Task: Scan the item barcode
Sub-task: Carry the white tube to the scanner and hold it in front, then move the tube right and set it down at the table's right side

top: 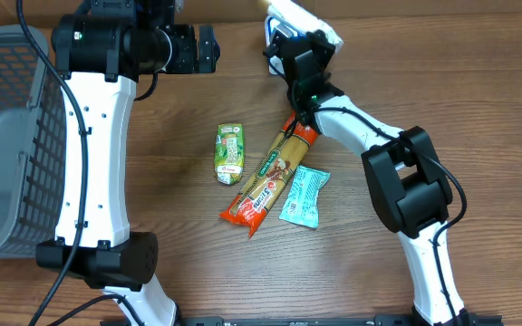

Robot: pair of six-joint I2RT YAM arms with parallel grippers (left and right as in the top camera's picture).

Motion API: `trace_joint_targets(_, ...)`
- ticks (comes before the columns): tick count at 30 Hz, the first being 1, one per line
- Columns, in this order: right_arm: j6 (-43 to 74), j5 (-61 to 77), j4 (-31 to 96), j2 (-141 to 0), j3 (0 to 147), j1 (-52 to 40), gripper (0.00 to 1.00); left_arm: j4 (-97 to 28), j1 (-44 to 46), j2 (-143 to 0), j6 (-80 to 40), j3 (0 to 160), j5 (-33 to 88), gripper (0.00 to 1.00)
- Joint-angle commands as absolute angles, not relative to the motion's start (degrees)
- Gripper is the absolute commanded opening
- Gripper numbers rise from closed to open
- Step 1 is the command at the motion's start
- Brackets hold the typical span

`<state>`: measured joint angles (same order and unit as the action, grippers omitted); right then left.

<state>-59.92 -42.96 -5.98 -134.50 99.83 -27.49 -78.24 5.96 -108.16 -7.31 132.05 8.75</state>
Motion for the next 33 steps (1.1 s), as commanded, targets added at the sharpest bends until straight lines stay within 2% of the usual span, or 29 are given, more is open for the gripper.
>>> trace_joint_targets(1, -42.26, -41.52, 2.48, -122.17, 100.88, -26.96, 0.04, -78.17, 6.02, -108.47, -6.39, 132.38, 8.43, 1.00)
trace_joint_targets(4, -25.26, -32.82, 15.59, -114.74, 100.88, -24.93, 0.04, -78.17, 6.02, -108.47, -6.39, 132.38, 8.40, 1.00)
trace_joint_targets(9, 13.15, -19.99, 36.23, -106.10, 100.88, -16.69, 0.04, -78.17, 6.02, -108.47, -6.39, 132.38, 8.43, 0.99)
trace_joint_targets(12, 39.68, -15.53, 49.93, -105.06, 100.88, -10.48, 0.04, -78.17, 6.02, -108.47, -6.39, 132.38, 8.43, 1.00)
trace_joint_targets(15, 58.57, -14.13, 62.13, -106.04, 99.96, -5.15, 0.04, -78.17, 6.02, -108.47, -6.39, 132.38, 8.40, 1.00)
trace_joint_targets(18, 78.22, -13.13, 67.96, -106.59, 94.56, -0.97, 0.04, -78.17, 6.02, -108.47, -6.39, 132.38, 8.43, 1.00)
trace_joint_targets(21, 84.55, -12.93, 64.90, -106.59, 88.58, 0.56, 0.04, -78.17, 6.02, -108.47, -6.39, 132.38, 8.43, 1.00)
trace_joint_targets(28, 80.62, -18.04, 50.39, -106.59, 76.40, 1.04, 0.04, -78.17, 6.02, -108.47, -6.39, 132.38, 8.43, 1.00)
trace_joint_targets(29, 80.44, -17.96, 50.74, -106.59, 76.23, 1.04, 0.16, -78.17, 6.02, -108.47, -6.39, 132.38, 8.43, 1.00)
trace_joint_targets(30, 80.05, -17.96, 51.40, -106.59, 76.25, 1.04, 0.36, -78.17, 6.02, -108.47, -6.39, 132.38, 8.43, 1.00)
trace_joint_targets(31, 78.08, -17.93, 51.53, -106.50, 76.25, 1.04, 0.50, -78.17, 6.02, -108.47, -6.39, 132.38, 8.43, 1.00)
trace_joint_targets(32, 74.02, -17.61, 51.57, -106.41, 76.55, 1.04, 0.73, -78.17, 6.02, -108.47, -6.39, 132.38, 8.40, 1.00)
trace_joint_targets(33, 71.20, -17.15, 51.75, -106.39, 76.93, 1.04, 0.88, -78.17, 6.02, -108.47, -6.39, 132.38, 8.43, 1.00)
